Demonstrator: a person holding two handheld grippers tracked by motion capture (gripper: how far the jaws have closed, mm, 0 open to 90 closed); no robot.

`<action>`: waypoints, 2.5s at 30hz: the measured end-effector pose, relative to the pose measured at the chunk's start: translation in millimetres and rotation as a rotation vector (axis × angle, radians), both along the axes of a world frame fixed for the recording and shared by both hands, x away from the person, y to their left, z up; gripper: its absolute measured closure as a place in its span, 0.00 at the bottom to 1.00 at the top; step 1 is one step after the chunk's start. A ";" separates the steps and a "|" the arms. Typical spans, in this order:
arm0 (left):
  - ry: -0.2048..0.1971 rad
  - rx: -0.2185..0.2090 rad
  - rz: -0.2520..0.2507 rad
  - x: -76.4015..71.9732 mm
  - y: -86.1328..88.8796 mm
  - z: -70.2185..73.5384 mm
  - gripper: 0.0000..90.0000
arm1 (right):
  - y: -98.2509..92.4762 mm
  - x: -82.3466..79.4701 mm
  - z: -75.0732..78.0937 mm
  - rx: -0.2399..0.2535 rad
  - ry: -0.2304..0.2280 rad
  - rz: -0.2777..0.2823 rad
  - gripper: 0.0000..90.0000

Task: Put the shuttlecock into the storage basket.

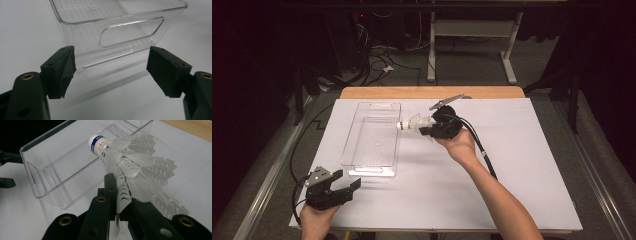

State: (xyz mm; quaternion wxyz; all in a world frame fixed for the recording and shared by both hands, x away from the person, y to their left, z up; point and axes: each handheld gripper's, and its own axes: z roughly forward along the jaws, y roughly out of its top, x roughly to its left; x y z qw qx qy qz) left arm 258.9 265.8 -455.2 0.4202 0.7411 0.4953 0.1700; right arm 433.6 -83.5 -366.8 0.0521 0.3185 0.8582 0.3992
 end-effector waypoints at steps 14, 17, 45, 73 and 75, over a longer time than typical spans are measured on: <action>0.001 -0.003 -0.001 0.2 -0.4 -0.4 0.27 | 18.6 5.9 3.0 -0.015 0.007 0.022 0.99; 0.001 -0.003 -0.002 0.3 -0.4 -0.5 0.27 | 21.8 6.7 2.7 -0.018 0.008 0.029 0.99; 0.004 -0.005 -0.005 0.2 -0.4 -0.7 0.27 | 54.8 19.7 1.9 -0.038 0.021 0.054 0.99; 0.012 -0.021 -0.003 0.6 2.7 -1.4 0.27 | 88.0 28.0 4.9 -0.047 0.016 0.079 0.99; 0.013 -0.018 -0.003 0.6 2.9 -1.3 0.27 | 90.4 28.1 4.4 -0.046 0.016 0.083 0.99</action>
